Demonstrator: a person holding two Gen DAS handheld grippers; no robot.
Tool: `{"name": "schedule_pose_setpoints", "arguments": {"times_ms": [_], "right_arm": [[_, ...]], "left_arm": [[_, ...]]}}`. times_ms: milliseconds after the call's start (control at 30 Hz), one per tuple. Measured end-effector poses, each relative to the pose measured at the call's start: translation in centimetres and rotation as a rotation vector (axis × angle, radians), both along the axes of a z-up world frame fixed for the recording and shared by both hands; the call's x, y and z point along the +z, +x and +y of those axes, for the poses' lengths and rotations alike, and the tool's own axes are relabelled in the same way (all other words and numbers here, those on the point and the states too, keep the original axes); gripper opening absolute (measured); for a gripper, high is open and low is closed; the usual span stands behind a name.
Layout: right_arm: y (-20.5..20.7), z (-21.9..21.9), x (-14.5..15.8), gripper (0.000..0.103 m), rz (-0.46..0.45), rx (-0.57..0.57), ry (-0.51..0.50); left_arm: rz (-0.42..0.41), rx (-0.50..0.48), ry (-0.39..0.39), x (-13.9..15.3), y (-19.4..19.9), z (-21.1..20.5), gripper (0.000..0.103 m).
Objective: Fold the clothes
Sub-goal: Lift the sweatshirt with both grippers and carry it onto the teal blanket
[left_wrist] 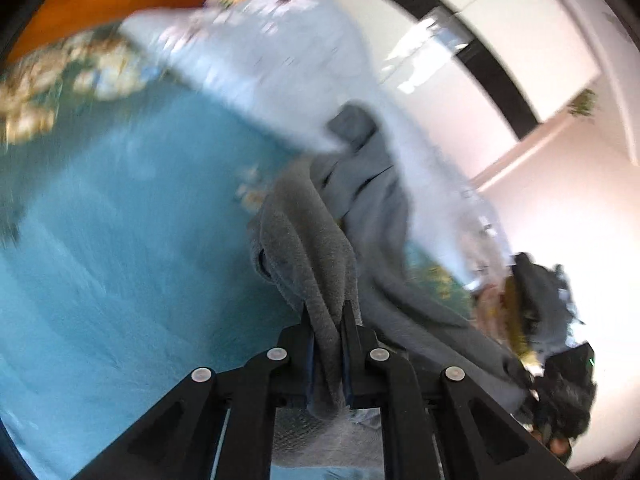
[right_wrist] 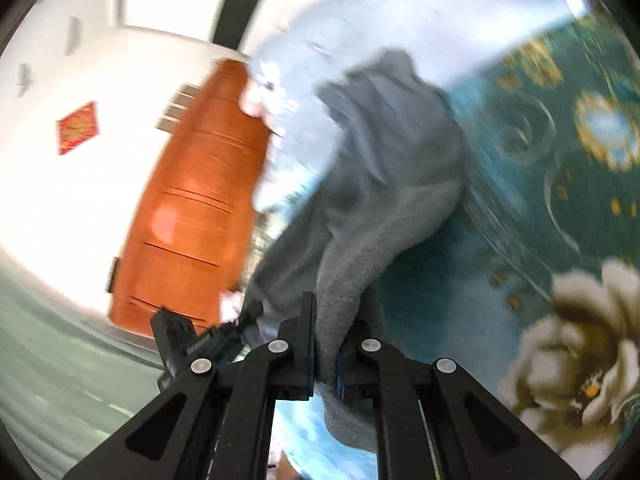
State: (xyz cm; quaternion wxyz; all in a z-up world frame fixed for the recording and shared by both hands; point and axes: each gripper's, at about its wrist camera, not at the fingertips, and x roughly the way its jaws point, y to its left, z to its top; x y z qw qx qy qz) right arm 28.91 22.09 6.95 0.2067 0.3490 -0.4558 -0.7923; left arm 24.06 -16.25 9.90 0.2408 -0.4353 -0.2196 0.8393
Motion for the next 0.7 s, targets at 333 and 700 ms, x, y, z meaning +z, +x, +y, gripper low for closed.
{"name": "schedule_pose_setpoints", "arguments": {"times_ms": [333,700], "right_arm": [[11.3,7.3,9.6,0.007,0.287,-0.164,-0.02],[27.0,9.8,22.9,0.007,0.521,-0.358,0.301]], "left_arm": [[0.191,-0.263,0.07,9.9,8.1,6.4,0.011],[0.206,-0.566,0.306,10.7,15.5,13.7,0.011]]}}
